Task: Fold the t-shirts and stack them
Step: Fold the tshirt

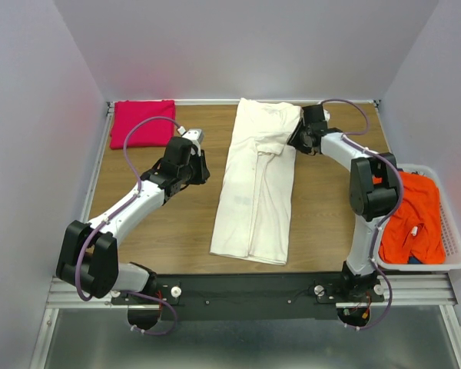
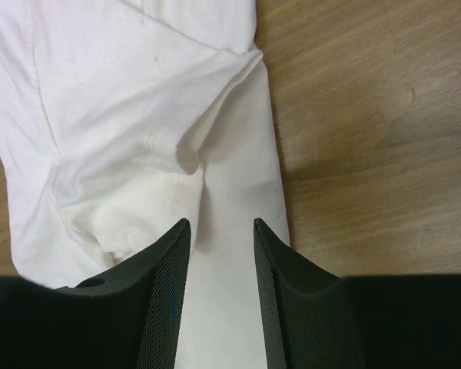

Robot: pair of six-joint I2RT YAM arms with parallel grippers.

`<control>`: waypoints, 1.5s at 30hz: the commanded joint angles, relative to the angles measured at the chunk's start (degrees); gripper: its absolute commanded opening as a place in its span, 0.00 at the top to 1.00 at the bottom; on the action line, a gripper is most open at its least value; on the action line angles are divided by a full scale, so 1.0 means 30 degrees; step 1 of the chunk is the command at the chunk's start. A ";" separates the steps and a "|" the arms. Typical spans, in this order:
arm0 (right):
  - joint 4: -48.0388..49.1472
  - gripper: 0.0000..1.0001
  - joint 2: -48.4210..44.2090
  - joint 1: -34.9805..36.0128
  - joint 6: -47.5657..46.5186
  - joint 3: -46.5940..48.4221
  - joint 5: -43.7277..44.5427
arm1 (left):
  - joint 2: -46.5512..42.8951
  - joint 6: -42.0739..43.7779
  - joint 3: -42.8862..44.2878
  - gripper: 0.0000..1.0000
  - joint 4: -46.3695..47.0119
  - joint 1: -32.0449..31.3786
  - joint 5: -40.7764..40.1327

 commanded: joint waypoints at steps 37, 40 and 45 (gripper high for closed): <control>0.0520 0.56 0.1688 0.1550 0.1834 0.0437 -0.0793 | -0.0123 0.0143 -0.0190 0.68 0.0364 0.0137 0.0327; 0.0637 0.57 0.1863 0.1550 0.2038 0.0554 -0.0997 | -0.0094 0.0172 -0.0190 0.68 0.0393 0.0137 0.0327; 0.0813 0.73 0.2040 0.1579 0.2331 0.0701 -0.1320 | -0.0065 0.0172 -0.0190 0.68 0.0393 0.0137 0.0298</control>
